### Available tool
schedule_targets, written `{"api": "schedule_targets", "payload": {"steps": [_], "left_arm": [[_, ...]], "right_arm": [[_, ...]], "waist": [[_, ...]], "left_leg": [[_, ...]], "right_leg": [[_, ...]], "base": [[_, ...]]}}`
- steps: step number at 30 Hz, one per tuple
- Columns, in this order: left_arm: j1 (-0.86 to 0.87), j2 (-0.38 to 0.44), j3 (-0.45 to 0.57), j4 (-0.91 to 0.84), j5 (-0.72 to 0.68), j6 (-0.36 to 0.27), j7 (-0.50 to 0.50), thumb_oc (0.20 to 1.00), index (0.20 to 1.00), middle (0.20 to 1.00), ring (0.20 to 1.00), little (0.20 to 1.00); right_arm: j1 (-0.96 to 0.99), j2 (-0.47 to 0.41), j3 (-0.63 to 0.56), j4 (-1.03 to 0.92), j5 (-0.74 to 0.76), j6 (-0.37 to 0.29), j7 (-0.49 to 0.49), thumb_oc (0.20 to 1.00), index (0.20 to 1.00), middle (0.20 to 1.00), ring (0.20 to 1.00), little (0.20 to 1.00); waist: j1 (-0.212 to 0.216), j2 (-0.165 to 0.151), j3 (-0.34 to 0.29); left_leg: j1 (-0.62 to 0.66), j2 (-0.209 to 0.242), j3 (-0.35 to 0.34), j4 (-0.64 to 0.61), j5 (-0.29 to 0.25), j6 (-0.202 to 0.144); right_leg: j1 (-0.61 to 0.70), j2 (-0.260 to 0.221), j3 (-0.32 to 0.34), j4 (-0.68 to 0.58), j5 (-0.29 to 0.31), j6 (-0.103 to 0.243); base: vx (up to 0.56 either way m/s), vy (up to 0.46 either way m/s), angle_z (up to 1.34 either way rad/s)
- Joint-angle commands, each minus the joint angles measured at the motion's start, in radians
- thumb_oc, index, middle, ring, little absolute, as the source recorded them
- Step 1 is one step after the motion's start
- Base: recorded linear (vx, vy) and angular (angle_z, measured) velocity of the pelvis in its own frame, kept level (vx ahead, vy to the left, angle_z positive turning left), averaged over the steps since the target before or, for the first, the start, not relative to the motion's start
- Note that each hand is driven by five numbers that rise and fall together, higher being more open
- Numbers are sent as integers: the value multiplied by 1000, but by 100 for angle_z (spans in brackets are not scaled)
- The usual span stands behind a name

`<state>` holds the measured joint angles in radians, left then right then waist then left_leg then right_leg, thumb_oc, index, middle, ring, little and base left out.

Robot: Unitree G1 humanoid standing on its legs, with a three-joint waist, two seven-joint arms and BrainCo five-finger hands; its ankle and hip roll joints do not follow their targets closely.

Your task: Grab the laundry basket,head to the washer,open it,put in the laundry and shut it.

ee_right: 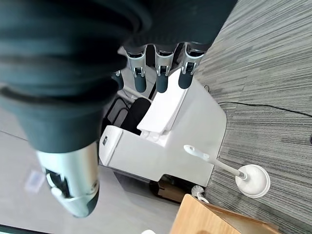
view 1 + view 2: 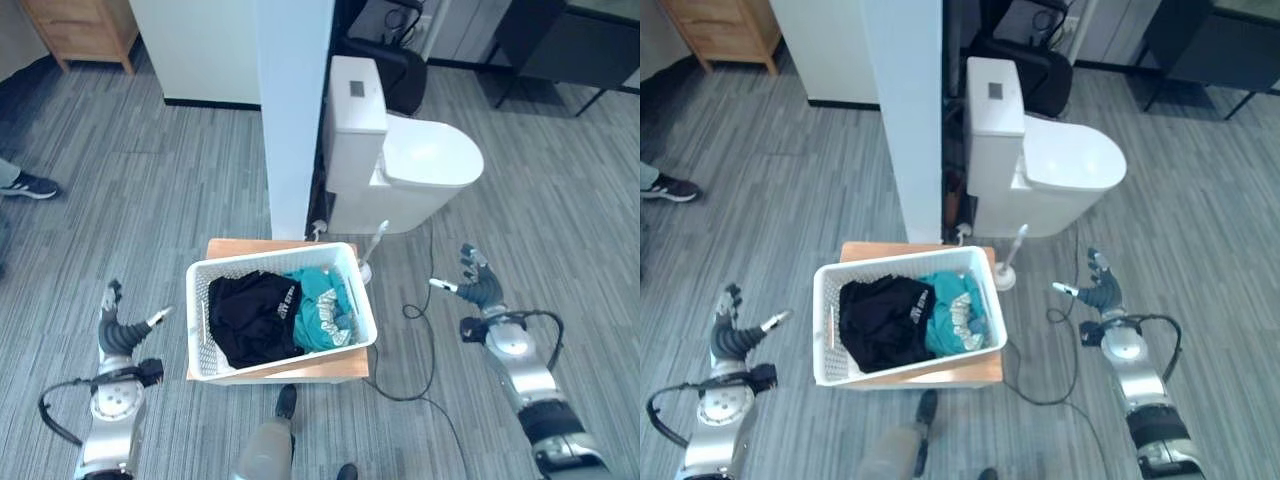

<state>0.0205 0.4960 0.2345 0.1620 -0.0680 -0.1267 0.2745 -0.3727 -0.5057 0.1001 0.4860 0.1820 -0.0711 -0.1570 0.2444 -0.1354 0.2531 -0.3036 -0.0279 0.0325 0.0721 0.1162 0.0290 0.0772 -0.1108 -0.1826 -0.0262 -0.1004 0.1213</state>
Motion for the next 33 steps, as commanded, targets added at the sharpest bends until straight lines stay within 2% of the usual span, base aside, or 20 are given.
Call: {"api": "schedule_targets", "payload": {"steps": [1, 4, 7, 11, 14, 16, 20, 21, 23, 26, 29, 30, 33], "left_arm": [[12, 58, 29, -74, -24, -14, 16, 1000, 1000, 1000, 1000, 1000], [-58, 98, -11, -70, -126, 29, -30, 1000, 1000, 1000, 1000, 1000], [-91, 130, -33, -62, -128, 50, -48, 1000, 1000, 1000, 1000, 1000], [-251, 186, -121, -6, -107, 106, -79, 1000, 1000, 1000, 1000, 1000], [-327, 189, -167, 42, -118, 121, -76, 1000, 1000, 1000, 1000, 1000], [-446, 186, -252, 125, -158, 140, -73, 1000, 1000, 1000, 1000, 1000], [-569, 180, -335, 211, -170, 171, -66, 1000, 1000, 1000, 1000, 1000], [-606, 146, -387, 270, -260, 172, -86, 1000, 1000, 1000, 1000, 1000], [-633, 133, -422, 311, -304, 176, -83, 1000, 1000, 1000, 1000, 1000], [-667, 120, -445, 362, -329, 177, -68, 1000, 1000, 1000, 1000, 1000], [-720, 112, -447, 421, -292, 171, -19, 1000, 1000, 1000, 1000, 1000], [-728, 104, -426, 430, -252, 165, 23, 1000, 1000, 1000, 1000, 1000], [-674, 96, -377, 367, -207, 157, 44, 1000, 1000, 1000, 1000, 1000]], "right_arm": [[-29, -77, 16, 11, 28, 6, -52, 1000, 1000, 1000, 1000, 1000], [-125, -80, 65, 59, 55, 41, -50, 1000, 1000, 1000, 1000, 1000], [-177, -78, 92, 86, 63, 58, -50, 1000, 1000, 1000, 1000, 1000], [-312, -52, 162, 158, 88, 85, -47, 1000, 1000, 1000, 1000, 1000], [-359, -38, 193, 172, 90, 95, -46, 1000, 1000, 1000, 1000, 1000], [-431, -22, 242, 203, 97, 104, -45, 1000, 1000, 1000, 1000, 1000], [-508, -5, 283, 227, 93, 120, -55, 1000, 1000, 1000, 1000, 1000], [-565, 13, 315, 257, 95, 136, -59, 1000, 1000, 1000, 1000, 1000], [-590, 24, 334, 274, 99, 145, -60, 1000, 1000, 1000, 1000, 1000], [-608, 37, 355, 279, 99, 153, -61, 1000, 1000, 1000, 1000, 1000], [-603, 47, 368, 259, 100, 151, -65, 1000, 1000, 1000, 1000, 1000], [-582, 51, 365, 231, 90, 145, -72, 1000, 1000, 1000, 1000, 1000], [-538, 47, 335, 191, 70, 137, -84, 1000, 1000, 1000, 1000, 1000]], "waist": [[-1, 18, 15], [-3, 29, 61], [-4, 36, 85], [-12, 49, 126], [-16, 51, 137], [-24, 54, 149], [-34, 61, 160], [-37, 69, 176], [-41, 74, 179], [-46, 78, 180], [-50, 75, 185], [-54, 71, 189], [-52, 74, 194]], "left_leg": [[-100, 73, -33, 106, -83, -63], [-127, 81, -42, 99, -63, -64], [-135, 85, -46, 102, -62, -68], [-150, 92, -55, 95, -44, -78], [-153, 94, -56, 87, -36, -82], [-161, 97, -57, 79, -22, -86], [-165, 97, -54, 71, -13, -92], [-168, 98, -47, 73, -14, -96], [-169, 99, -43, 71, -10, -96], [-173, 101, -40, 66, -2, -96], [-170, 102, -36, 60, 1, -99], [-165, 101, -35, 58, -4, -102], [-170, 101, -36, 54, 2, -103]], "right_leg": [[-112, -36, -23, 83, 16, -10], [-153, -26, -31, 98, 19, -14], [-169, -22, -34, 112, 15, -17], [-198, -11, -40, 120, 15, -24], [-206, -8, -40, 119, 16, -25], [-218, -4, -43, 116, 24, -25], [-227, -2, -49, 111, 31, -25], [-232, -3, -46, 111, 34, -24], [-236, -3, -45, 111, 37, -24], [-241, -3, -45, 108, 44, -25], [-240, -2, -48, 103, 47, -23], [-239, -2, -47, 104, 44, -22], [-242, -4, -54, 103, 46, -23]], "base": [[-38, 8, 1], [-59, -1, 4], [-54, -7, 2], [-59, -7, 4], [-35, -11, 5], [-57, -18, 4], [-39, -2, 3], [-47, 23, 2], [-15, 10, 0], [-5, 6, 5], [9, -13, 0], [0, 0, 0], [8, -15, 0]]}}
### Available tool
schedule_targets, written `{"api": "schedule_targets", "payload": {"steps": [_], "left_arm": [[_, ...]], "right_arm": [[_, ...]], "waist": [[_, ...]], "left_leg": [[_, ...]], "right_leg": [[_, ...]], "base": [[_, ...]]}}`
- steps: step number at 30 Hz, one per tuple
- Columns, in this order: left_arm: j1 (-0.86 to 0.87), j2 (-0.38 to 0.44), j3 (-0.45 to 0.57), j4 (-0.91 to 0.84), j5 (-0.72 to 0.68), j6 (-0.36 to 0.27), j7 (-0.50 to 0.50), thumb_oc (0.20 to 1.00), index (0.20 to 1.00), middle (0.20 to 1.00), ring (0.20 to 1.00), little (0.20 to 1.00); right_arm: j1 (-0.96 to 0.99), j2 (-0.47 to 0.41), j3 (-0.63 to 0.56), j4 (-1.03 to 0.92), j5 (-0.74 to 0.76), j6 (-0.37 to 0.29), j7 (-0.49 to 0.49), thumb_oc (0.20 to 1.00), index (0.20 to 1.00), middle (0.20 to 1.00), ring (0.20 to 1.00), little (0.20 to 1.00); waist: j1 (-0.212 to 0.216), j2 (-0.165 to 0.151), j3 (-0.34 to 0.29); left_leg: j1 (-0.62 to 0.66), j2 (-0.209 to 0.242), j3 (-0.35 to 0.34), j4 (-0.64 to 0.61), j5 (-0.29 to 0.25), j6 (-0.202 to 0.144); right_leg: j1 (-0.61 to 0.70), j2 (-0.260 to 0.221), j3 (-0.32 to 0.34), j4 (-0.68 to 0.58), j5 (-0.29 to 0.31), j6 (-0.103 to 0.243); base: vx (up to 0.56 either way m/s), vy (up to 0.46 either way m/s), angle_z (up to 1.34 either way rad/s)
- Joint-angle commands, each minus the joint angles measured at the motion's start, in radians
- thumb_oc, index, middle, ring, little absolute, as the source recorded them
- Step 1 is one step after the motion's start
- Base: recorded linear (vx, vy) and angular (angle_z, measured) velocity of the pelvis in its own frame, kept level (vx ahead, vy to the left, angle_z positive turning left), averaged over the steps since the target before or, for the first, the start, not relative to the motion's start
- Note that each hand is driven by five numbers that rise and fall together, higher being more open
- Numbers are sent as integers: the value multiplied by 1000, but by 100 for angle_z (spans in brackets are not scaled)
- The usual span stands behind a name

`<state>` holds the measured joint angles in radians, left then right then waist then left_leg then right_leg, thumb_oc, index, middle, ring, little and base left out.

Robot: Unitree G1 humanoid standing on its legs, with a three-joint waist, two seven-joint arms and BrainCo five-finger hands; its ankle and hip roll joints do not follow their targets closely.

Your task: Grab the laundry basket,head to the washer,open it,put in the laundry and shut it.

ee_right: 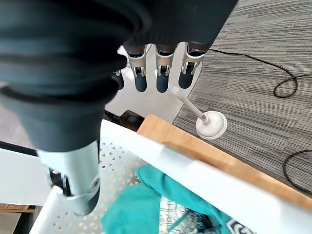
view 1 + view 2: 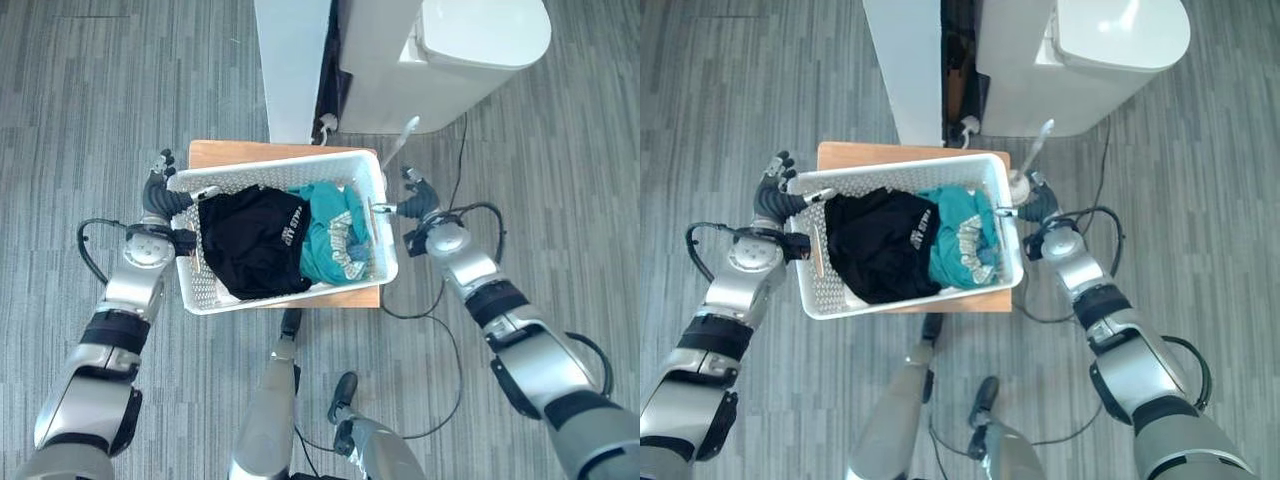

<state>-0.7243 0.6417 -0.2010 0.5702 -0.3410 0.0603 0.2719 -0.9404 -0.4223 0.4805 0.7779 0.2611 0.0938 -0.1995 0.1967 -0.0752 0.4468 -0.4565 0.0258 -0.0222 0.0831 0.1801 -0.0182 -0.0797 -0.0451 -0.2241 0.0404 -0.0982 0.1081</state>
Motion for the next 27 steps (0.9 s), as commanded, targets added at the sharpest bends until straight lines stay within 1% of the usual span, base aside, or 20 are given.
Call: {"api": "schedule_targets", "payload": {"steps": [1, 2, 5, 6, 7, 8, 10, 11, 12, 15, 16, 17, 20, 22, 23, 27], "left_arm": [[76, -51, 61, -46, 68, -28, 46, 1000, 1000, 1000, 1000, 1000], [126, -55, 88, -87, 104, -37, 54, 1000, 1000, 1000, 1000, 1000], [169, -59, 114, -126, 130, -41, 60, 1000, 1000, 1000, 1000, 1000], [209, -60, 143, -163, 156, -45, 69, 1000, 1000, 1000, 1000, 1000], [227, -57, 159, -185, 171, -48, 73, 1000, 1000, 1000, 1000, 1000], [229, -57, 160, -188, 172, -46, 73, 1000, 1000, 1000, 1000, 1000], [298, -61, 203, -245, 197, -52, 75, 1000, 1000, 1000, 1000, 1000], [300, -62, 204, -247, 197, -51, 75, 1000, 1000, 1000, 1000, 1000], [344, -62, 228, -284, 216, -51, 69, 1000, 1000, 1000, 1000, 1000], [379, -59, 247, -307, 244, -45, 70, 1000, 1000, 1000, 1000, 1000], [391, -46, 248, -307, 307, -34, 77, 1000, 1000, 1000, 1000, 1000], [391, -47, 248, -307, 308, -33, 77, 1000, 1000, 1000, 1000, 1000], [390, -47, 230, -284, 370, -13, 73, 1000, 1000, 1000, 1000, 1000], [381, -49, 214, -266, 382, -7, 71, 1000, 1000, 1000, 1000, 1000], [359, -49, 190, -237, 391, 0, 74, 1000, 1000, 1000, 1000, 1000], [314, -56, 146, -185, 386, 10, 68, 1000, 1000, 1000, 1000, 1000]], "right_arm": [[32, -36, -45, -104, -10, -27, -42, 1000, 1000, 1000, 1000, 1000], [60, -34, -70, -116, -18, -33, -46, 1000, 1000, 1000, 1000, 1000], [87, -32, -87, -132, -24, -39, -48, 1000, 1000, 1000, 1000, 1000], [119, -36, -105, -157, -29, -45, -50, 1000, 1000, 1000, 1000, 1000], [134, -38, -113, -165, -32, -48, -49, 1000, 1000, 1000, 1000, 1000], [136, -38, -113, -167, -32, -48, -49, 1000, 1000, 1000, 1000, 1000], [179, -46, -141, -190, -45, -56, -48, 1000, 1000, 1000, 1000, 1000], [181, -46, -141, -191, -46, -56, -47, 1000, 1000, 1000, 1000, 1000], [202, -50, -162, -196, -49, -58, -49, 1000, 1000, 1000, 1000, 1000], [213, -50, -176, -198, -51, -62, -51, 1000, 1000, 1000, 1000, 1000], [219, -49, -185, -202, -52, -67, -53, 1000, 1000, 1000, 1000, 1000], [219, -49, -185, -203, -52, -67, -53, 1000, 1000, 1000, 1000, 1000], [225, -45, -194, -215, -54, -70, -56, 1000, 1000, 1000, 1000, 1000], [220, -42, -189, -212, -57, -68, -55, 1000, 1000, 1000, 1000, 1000], [210, -38, -181, -207, -55, -68, -54, 1000, 1000, 1000, 1000, 1000], [189, -31, -160, -206, -55, -65, -48, 1000, 1000, 1000, 1000, 1000]], "waist": [[-5, 14, -2], [0, 17, 1], [3, 18, -1], [6, 18, -4], [8, 18, -4], [7, 19, -6], [12, 19, -10], [11, 20, -12], [15, 20, -15], [18, 22, -16], [20, 22, -16], [20, 22, -17], [19, 20, -15], [18, 19, -14], [17, 18, -12], [14, 15, -6]], "left_leg": [[-17, 47, 18, 43, -62, -55], [-19, 45, 18, 47, -65, -56], [-21, 43, 19, 50, -69, -57], [-21, 42, 20, 54, -74, -57], [-19, 41, 21, 56, -81, -58], [-22, 41, 20, 54, -76, -57], [-22, 38, 20, 57, -85, -56], [-25, 38, 20, 55, -79, -55], [-25, 36, 20, 58, -88, -56], [-30, 34, 19, 62, -91, -55], [-33, 33, 19, 65, -94, -55], [-33, 33, 19, 65, -94, -55], [-37, 34, 20, 65, -95, -56], [-41, 35, 21, 64, -94, -56], [-44, 36, 22, 62, -91, -57], [-45, 40, 22, 55, -86, -56]], "right_leg": [[-85, -70, -12, 36, 44, -10], [-84, -71, -14, 35, 43, -11], [-83, -73, -15, 34, 42, -12], [-79, -75, -17, 30, 41, -11], [-76, -75, -17, 29, 36, -10], [-79, -75, -17, 28, 40, -10], [-74, -77, -20, 24, 36, -10], [-77, -76, -21, 23, 40, -10], [-73, -78, -22, 21, 36, -10], [-72, -79, -23, 18, 37, -10], [-72, -79, -24, 16, 37, -10], [-72, -79, -24, 15, 37, -10], [-75, -80, -25, 15, 38, -11], [-78, -80, -26, 13, 40, -11], [-81, -79, -28, 12, 41, -11], [-86, -78, -30, 11, 43, -10]], "base": [[26, -19, -4], [0, 0, 0], [11, -8, 2], [43, -25, 4], [23, -12, 4], [37, -20, 2], [0, 0, 0], [15, -9, 3], [0, 0, 0], [0, 0, 0], [0, 0, 0], [0, 0, 0], [0, 0, 0], [0, 0, 0], [0, 0, 0], [-3, 1, 2]]}}
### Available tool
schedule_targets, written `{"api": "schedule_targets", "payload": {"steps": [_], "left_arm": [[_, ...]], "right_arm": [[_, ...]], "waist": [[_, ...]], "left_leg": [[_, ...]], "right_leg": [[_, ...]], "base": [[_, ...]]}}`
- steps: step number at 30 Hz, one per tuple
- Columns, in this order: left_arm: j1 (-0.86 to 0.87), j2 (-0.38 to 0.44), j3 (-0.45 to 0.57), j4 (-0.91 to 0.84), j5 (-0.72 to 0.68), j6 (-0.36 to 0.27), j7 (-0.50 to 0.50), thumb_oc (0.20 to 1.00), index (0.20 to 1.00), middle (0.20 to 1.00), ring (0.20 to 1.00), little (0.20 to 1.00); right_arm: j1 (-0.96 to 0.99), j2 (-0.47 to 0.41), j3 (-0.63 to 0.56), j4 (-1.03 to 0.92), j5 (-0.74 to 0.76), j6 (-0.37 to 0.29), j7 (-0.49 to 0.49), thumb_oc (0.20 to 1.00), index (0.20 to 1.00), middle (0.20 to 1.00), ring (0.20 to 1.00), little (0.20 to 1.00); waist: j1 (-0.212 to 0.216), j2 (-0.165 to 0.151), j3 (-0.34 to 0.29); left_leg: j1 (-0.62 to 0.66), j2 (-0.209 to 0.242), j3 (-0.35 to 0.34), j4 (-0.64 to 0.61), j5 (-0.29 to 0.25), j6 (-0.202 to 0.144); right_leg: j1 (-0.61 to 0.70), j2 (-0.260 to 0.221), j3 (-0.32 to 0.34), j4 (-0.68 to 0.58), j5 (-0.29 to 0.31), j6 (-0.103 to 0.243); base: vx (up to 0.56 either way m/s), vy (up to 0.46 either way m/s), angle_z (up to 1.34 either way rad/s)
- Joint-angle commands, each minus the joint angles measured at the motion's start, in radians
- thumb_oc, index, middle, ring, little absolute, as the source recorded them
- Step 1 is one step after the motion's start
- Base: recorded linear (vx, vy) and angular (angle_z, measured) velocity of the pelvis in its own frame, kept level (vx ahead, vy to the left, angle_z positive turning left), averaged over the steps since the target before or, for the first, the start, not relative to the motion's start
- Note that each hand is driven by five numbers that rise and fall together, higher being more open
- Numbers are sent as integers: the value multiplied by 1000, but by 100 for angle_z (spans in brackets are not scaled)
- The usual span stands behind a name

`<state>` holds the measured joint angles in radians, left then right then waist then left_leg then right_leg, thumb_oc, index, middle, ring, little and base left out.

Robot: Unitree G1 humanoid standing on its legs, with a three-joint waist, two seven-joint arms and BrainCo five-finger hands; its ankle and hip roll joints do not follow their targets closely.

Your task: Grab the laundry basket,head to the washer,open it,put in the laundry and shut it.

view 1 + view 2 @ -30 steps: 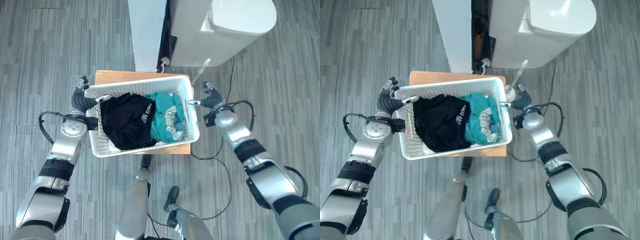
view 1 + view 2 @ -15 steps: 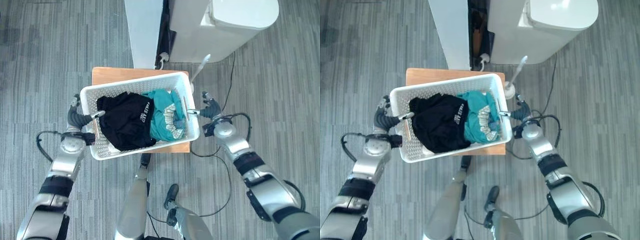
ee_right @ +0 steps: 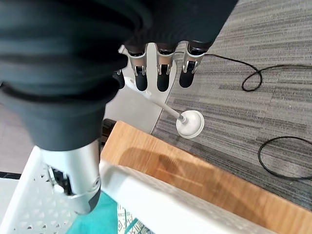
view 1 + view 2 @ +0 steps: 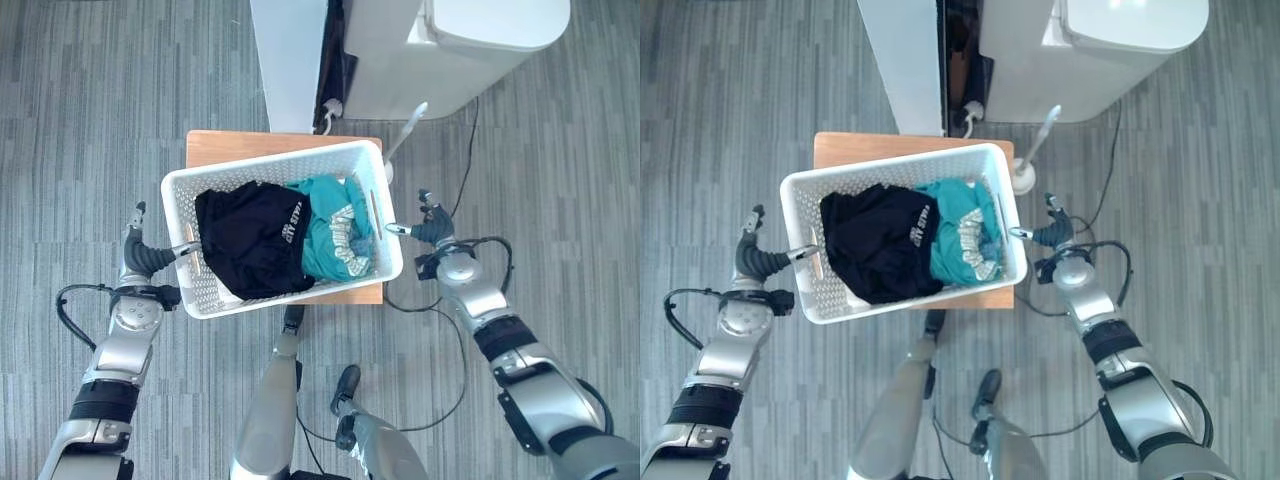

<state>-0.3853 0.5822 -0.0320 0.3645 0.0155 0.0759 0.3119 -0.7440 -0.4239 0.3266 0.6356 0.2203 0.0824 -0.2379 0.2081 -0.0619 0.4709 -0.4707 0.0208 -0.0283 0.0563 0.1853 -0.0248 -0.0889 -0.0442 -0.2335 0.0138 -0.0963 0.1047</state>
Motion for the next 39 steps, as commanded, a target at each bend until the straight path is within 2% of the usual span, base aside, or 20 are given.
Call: {"api": "schedule_targets", "payload": {"steps": [1, 8, 16, 22, 23, 25, 26, 27, 28, 29, 30, 39], "left_arm": [[-42, 4, -37, 34, 34, 0, 27, 1000, 1000, 1000, 1000, 1000], [-197, 24, -130, 161, 37, 27, 48, 1000, 1000, 1000, 1000, 1000], [-216, 38, -156, 175, 20, 25, 44, 1000, 1000, 1000, 1000, 1000], [-201, 36, -155, 164, 5, 21, 41, 1000, 1000, 1000, 1000, 1000], [-201, 35, -157, 169, -2, 20, 40, 802, 802, 802, 802, 802], [-203, 38, -164, 174, -14, 21, 32, 200, 200, 200, 200, 200], [-208, 38, -174, 185, -23, 22, 22, 200, 200, 200, 200, 200], [-211, 47, -191, 195, -25, 25, 7, 200, 200, 200, 200, 200], [-212, 47, -191, 195, -25, 25, 7, 200, 200, 200, 200, 200], [-212, 50, -200, 202, -20, 26, 2, 200, 200, 200, 200, 200], [-215, 55, -209, 207, -12, 28, -2, 200, 200, 200, 200, 200], [-210, 82, -225, 188, 127, 54, -2, 200, 200, 200, 200, 200]], "right_arm": [[-14, -28, 1, -63, -14, -52, -9, 1000, 1000, 1000, 1000, 1000], [-109, -10, 79, -1, -2, -34, 7, 1000, 1000, 1000, 1000, 1000], [-171, 13, 151, -9, 34, -34, 53, 1000, 1000, 1000, 1000, 1000], [-207, 35, 190, 51, 11, -6, 67, 1000, 1000, 1000, 1000, 1000], [-209, 44, 194, 69, 16, -2, 69, 1000, 1000, 1000, 1000, 1000], [-216, 56, 203, 93, 26, 8, 74, 1000, 1000, 1000, 1000, 1000], [-218, 65, 210, 109, 34, 12, 80, 1000, 1000, 1000, 1000, 1000], [-223, 71, 224, 115, 36, 19, 91, 922, 922, 922, 922, 922], [-224, 71, 224, 115, 36, 19, 91, 595, 595, 595, 595, 595], [-221, 76, 227, 121, 39, 20, 92, 354, 354, 354, 354, 354], [-223, 79, 229, 127, 39, 19, 93, 200, 200, 200, 200, 200], [-174, 55, 204, 46, -33, -2, 69, 200, 200, 200, 200, 200]], "waist": [[2, 0, -28], [-9, -4, -4], [-5, -14, 10], [-1, -20, 17], [-1, -21, 18], [-1, -21, 20], [-2, -20, 21], [-4, -21, 25], [-5, -21, 25], [-6, -21, 26], [-6, -21, 28], [-21, -24, 32]], "left_leg": [[-31, 46, 29, 78, -89, -49], [-44, 49, 34, 69, -79, -49], [-59, 54, 40, 76, -81, -46], [-71, 54, 42, 84, -85, -45], [-74, 54, 42, 84, -85, -45], [-76, 55, 41, 82, -83, -45], [-76, 56, 41, 81, -82, -44], [-79, 57, 42, 81, -80, -44], [-79, 57, 42, 81, -80, -44], [-79, 57, 42, 80, -79, -44], [-80, 57, 41, 79, -78, -44], [-80, 56, 38, 59, -72, -43]], "right_leg": [[-79, -79, -20, 38, 43, -6], [-102, -79, -26, 44, 51, -2], [-112, -80, -25, 36, 62, 1], [-119, -78, -22, 33, 65, -2], [-121, -77, -21, 32, 66, -2], [-122, -76, -22, 30, 67, -2], [-123, -75, -21, 29, 67, -2], [-127, -74, -20, 31, 67, -3], [-127, -74, -20, 32, 67, -3], [-127, -73, -20, 32, 67, -3], [-129, -73, -21, 33, 67, -3], [-141, -68, -19, 31, 68, -1]], "base": [[-7, 1, 7], [-9, 8, 5], [0, 0, 0], [0, 0, 0], [0, 0, 0], [0, 0, 0], [0, 0, 0], [0, 0, 0], [0, 0, 0], [0, 0, 0], [0, 0, 0], [0, 0, 0]]}}
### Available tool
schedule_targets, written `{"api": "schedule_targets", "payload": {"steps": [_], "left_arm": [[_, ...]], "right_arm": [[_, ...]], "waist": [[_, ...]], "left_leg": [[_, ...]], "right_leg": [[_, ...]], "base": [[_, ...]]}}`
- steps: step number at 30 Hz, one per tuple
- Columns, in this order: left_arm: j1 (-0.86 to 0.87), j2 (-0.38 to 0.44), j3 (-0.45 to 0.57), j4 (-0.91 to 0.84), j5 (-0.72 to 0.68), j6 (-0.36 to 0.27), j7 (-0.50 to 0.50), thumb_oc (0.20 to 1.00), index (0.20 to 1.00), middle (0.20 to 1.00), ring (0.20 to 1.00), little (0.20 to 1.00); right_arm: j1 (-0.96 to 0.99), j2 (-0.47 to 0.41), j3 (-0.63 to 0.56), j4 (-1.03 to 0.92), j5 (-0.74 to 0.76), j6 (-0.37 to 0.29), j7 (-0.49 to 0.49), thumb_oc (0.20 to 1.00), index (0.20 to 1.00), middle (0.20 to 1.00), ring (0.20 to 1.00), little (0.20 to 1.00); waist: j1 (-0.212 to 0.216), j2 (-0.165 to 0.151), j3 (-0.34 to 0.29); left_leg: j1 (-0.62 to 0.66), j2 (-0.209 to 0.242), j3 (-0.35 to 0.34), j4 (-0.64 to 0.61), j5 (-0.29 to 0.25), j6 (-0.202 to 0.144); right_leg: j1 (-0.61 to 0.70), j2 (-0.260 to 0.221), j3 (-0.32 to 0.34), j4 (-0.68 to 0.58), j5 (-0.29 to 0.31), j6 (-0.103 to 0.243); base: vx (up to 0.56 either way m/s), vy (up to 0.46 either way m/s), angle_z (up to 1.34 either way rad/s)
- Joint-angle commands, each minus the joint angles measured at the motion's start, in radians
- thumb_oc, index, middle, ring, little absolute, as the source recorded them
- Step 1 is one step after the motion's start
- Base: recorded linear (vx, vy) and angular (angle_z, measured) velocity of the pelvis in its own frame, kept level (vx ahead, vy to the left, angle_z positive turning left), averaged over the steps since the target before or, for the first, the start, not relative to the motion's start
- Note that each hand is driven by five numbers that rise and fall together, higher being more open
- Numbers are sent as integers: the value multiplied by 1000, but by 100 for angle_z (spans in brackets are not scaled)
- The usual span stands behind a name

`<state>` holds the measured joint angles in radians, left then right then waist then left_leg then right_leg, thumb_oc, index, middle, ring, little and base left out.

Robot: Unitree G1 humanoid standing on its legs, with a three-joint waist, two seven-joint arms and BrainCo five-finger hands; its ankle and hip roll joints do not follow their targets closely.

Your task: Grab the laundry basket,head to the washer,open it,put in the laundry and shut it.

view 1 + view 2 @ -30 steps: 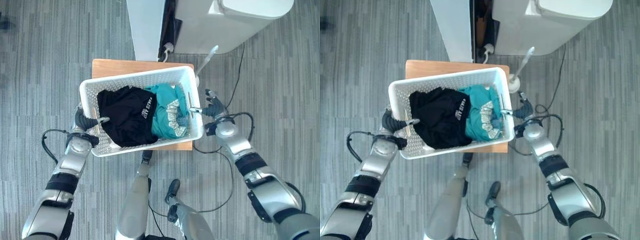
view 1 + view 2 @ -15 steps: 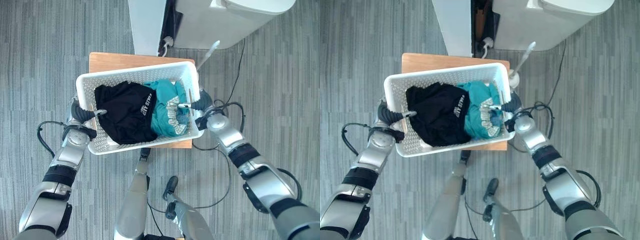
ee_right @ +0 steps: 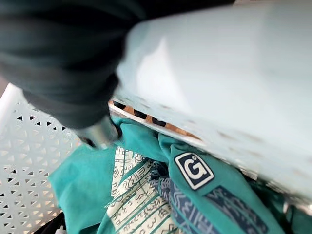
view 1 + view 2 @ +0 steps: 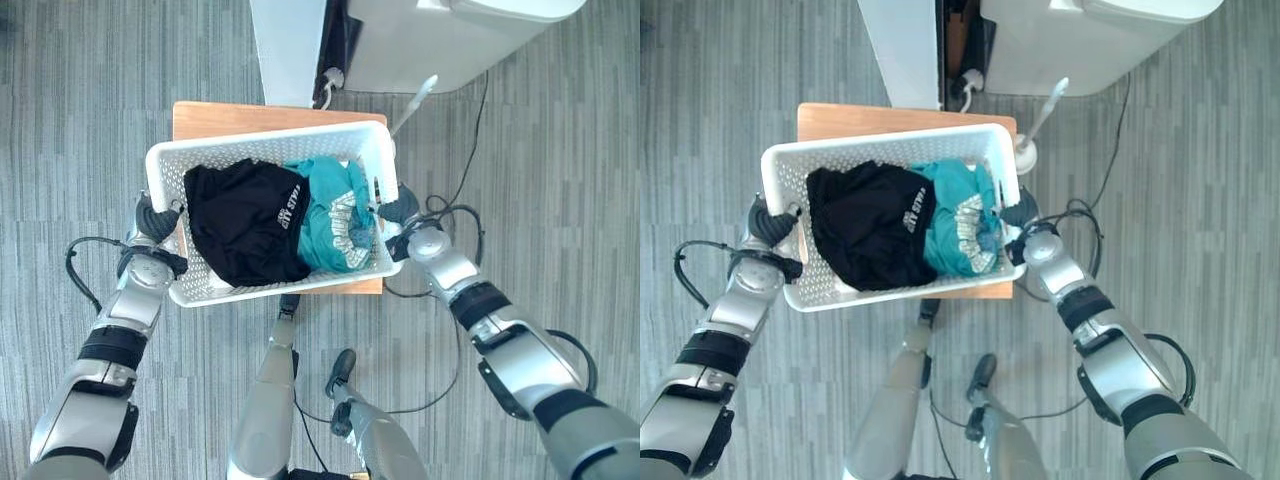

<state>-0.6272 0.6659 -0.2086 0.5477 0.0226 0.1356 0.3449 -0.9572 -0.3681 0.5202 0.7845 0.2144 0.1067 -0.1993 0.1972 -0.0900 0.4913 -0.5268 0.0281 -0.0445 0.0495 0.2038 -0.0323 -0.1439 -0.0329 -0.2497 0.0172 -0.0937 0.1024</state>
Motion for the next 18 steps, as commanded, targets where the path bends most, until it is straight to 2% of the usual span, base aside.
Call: {"api": "schedule_targets", "payload": {"steps": [1, 6, 10, 13, 14, 16, 18], "left_arm": [[36, -4, -46, 5, 129, -5, -35, 200, 200, 200, 200, 200], [64, -7, -27, -21, 168, 0, -41, 200, 200, 200, 200, 200], [88, 2, -28, -47, 187, -8, -56, 200, 200, 200, 200, 200], [124, 12, -39, -88, 196, -21, -93, 200, 200, 200, 200, 200], [181, 20, -38, -169, 201, -41, -145, 200, 200, 200, 200, 200], [199, 21, -35, -186, 200, -47, -157, 200, 200, 200, 200, 200], [217, 10, -45, -222, 202, -63, -192, 200, 200, 200, 200, 200]], "right_arm": [[49, -7, 4, -114, -35, -27, 28, 200, 200, 200, 200, 200], [98, -46, -44, -202, -84, -27, 18, 200, 200, 200, 200, 200], [139, -71, -82, -260, -69, -33, 22, 200, 200, 200, 200, 200], [190, -108, -107, -323, -44, -34, 52, 200, 200, 200, 200, 200], [253, -142, -146, -378, -36, -31, 82, 200, 200, 200, 200, 200], [276, -152, -158, -389, -37, -29, 91, 200, 200, 200, 200, 200], [347, -172, -197, -431, -42, -25, 115, 200, 200, 200, 200, 200]], "waist": [[-11, 3, 11], [-22, -2, -3], [-30, -8, -24], [-30, -22, -55], [-38, -30, -95], [-41, -31, -111], [-56, -37, -162]], "left_leg": [[-24, 48, 53, 67, -92, -34], [-20, 49, 49, 78, -103, -32], [-5, 55, 47, 98, -120, -28], [25, 63, 50, 127, -150, -19], [82, 68, 55, 152, -187, -10], [102, 67, 56, 152, -190, -7], [161, 66, 65, 159, -215, -5]], "right_leg": [[-86, -80, -2, 28, 65, 2], [-80, -77, 5, 27, 61, 0], [-67, -75, 14, 32, 55, -1], [-33, -74, 24, 37, 46, -2], [10, -72, 42, 57, 24, -4], [23, -73, 48, 60, 20, -4], [71, -76, 59, 72, -4, -6]], "base": [[0, 0, 0], [0, 0, 0], [0, 0, 0], [12, -56, -11], [60, -69, -19], [67, -38, -22], [109, -38, -26]]}}
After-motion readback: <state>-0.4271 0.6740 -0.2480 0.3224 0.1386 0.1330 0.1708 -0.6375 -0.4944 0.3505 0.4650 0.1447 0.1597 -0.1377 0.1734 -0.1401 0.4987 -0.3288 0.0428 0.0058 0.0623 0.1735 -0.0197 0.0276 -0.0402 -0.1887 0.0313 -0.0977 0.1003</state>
